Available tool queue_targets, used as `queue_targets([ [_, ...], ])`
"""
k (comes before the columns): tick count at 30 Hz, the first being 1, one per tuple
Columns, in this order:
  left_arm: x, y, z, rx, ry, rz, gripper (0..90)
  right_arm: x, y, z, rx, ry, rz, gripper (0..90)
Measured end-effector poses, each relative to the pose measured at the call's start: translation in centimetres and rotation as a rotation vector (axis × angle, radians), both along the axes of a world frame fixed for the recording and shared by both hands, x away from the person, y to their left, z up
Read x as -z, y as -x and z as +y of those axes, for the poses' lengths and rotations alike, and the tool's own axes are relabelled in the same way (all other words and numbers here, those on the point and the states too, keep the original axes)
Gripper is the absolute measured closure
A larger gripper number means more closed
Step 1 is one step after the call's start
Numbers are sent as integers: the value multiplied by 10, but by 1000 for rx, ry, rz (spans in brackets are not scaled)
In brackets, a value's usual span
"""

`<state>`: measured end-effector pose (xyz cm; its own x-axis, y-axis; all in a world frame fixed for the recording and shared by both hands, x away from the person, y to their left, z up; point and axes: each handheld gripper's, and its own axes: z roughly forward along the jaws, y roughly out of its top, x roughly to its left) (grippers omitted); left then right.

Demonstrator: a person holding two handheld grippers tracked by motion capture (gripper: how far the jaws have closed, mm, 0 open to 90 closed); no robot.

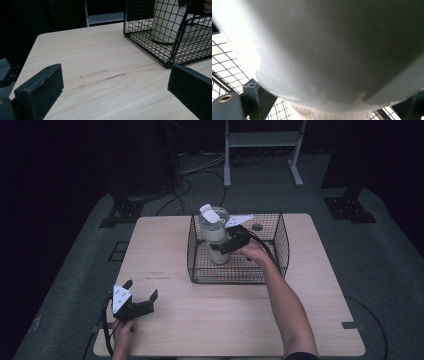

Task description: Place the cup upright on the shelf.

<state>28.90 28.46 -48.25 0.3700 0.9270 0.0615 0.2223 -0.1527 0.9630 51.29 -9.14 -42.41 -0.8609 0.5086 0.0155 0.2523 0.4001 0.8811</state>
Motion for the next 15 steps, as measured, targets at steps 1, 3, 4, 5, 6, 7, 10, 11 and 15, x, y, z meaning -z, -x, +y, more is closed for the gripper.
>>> queue_targets([
  [1, 0, 0, 0, 0, -1, 0, 0, 0, 1, -2, 2, -2, 0, 84],
  [3, 0, 0, 0, 0, -2, 1, 0, 2, 1, -5, 5, -14, 0, 84],
  [4, 0, 0, 0, -1, -1, 0, 0, 2, 2, -6, 8, -17, 6, 84],
  [5, 0, 0, 0, -2, -1, 1, 0, 2, 2, -7, 4, -15, 8, 83],
  [6, 0, 0, 0, -3, -1, 1, 0, 1, 2, -8, 1, -12, 9, 83],
  [7, 0, 0, 0, -4, 0, 1, 0, 1, 3, -8, -1, -9, 15, 83],
  [10, 0, -1, 0, -4, -1, 1, 0, -1, 4, -9, -8, 4, 13, 83],
  [11, 0, -1, 0, -3, -2, 2, 0, -1, 5, -9, -7, 5, 14, 83],
  [15, 0, 0, 0, -2, -4, 0, 0, -1, 6, -11, -5, 2, 12, 84],
])
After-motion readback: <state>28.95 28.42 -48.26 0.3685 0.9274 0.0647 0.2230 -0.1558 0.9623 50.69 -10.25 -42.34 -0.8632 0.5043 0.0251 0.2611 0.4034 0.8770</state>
